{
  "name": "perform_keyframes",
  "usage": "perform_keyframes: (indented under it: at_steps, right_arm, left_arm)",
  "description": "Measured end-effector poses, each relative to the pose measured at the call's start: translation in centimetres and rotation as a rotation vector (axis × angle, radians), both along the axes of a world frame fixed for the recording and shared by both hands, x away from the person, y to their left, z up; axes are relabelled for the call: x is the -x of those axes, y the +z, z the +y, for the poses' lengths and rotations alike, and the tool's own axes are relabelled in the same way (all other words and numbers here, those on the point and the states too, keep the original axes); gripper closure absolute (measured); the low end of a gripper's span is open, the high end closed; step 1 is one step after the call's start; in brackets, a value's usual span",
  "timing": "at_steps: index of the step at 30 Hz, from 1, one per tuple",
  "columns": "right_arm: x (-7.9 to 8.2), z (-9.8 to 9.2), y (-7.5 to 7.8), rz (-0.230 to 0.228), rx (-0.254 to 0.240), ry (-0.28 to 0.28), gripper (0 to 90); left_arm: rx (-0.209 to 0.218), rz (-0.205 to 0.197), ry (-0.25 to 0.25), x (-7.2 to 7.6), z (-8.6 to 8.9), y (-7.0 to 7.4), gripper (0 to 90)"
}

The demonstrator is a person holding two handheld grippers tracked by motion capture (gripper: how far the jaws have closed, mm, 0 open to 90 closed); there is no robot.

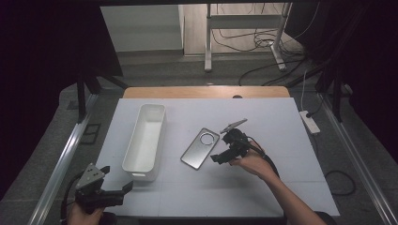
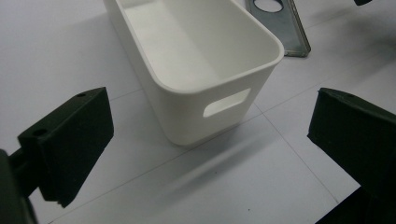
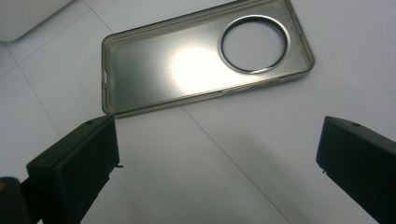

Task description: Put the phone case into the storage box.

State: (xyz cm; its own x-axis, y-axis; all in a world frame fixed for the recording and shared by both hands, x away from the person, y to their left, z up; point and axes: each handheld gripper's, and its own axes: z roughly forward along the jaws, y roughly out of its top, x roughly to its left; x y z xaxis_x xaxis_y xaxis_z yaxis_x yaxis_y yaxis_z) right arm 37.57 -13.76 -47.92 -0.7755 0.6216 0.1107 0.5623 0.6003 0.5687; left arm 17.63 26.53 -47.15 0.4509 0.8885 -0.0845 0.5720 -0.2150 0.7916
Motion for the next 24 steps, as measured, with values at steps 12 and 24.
perform_keyframes:
  at_steps: [12,24]
  right_arm:
    - [-0.3,2.3,-0.8,0.009,0.041,0.026,5.9]
    - [0.1,4.0,-1.2,-0.004,0.045,0.131,56.0]
  left_arm:
    - [0.000,0.001,-0.002,0.0,0.0,0.0,1.0]
    - [-0.002,0.001,-0.004,0.0,0.0,0.0,1.0]
